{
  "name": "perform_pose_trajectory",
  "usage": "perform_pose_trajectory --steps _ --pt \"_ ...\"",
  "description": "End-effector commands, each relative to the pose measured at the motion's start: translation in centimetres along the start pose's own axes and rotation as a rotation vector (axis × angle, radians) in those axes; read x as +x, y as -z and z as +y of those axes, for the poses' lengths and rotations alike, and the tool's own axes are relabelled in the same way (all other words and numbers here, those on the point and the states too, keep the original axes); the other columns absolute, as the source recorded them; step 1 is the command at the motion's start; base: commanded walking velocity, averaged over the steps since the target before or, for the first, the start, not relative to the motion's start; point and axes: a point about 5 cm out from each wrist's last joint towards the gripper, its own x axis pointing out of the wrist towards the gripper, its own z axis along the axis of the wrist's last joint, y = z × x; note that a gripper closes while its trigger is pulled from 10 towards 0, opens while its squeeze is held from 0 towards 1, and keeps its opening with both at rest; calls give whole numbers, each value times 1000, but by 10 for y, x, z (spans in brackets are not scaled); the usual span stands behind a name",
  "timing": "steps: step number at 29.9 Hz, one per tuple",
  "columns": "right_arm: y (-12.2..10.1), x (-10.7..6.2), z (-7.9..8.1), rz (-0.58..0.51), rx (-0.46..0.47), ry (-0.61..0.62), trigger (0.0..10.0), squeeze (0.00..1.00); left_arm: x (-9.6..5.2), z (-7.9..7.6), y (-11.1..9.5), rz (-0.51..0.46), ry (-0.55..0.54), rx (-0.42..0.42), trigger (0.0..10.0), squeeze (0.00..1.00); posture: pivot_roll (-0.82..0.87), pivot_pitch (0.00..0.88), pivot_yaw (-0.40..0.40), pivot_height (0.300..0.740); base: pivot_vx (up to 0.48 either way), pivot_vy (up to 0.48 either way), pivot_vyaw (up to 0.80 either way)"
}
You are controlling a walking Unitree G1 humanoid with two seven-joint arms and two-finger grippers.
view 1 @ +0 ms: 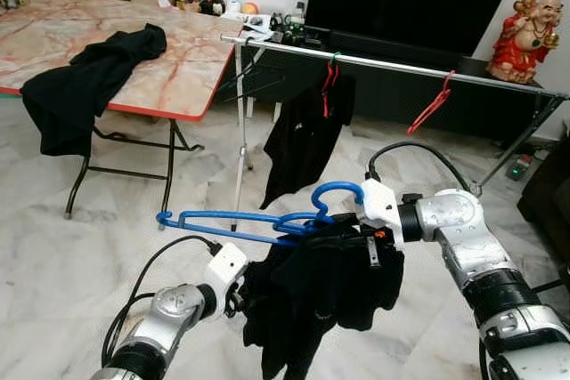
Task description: Hang hanger
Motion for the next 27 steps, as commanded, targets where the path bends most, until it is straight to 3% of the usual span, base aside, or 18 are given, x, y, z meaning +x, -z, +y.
perform_pose_trajectory --steps 1,27 --pt "-5 -6 -3 -3 -23 21 0 0 1 -2 -1 -5 13 7 0 0 121 0 -168 740 0 0 0" --pt "9 -4 -1 21 31 56 0 0 4 -9 -2 -34 33 4 0 0 126 0 -164 740 0 0 0"
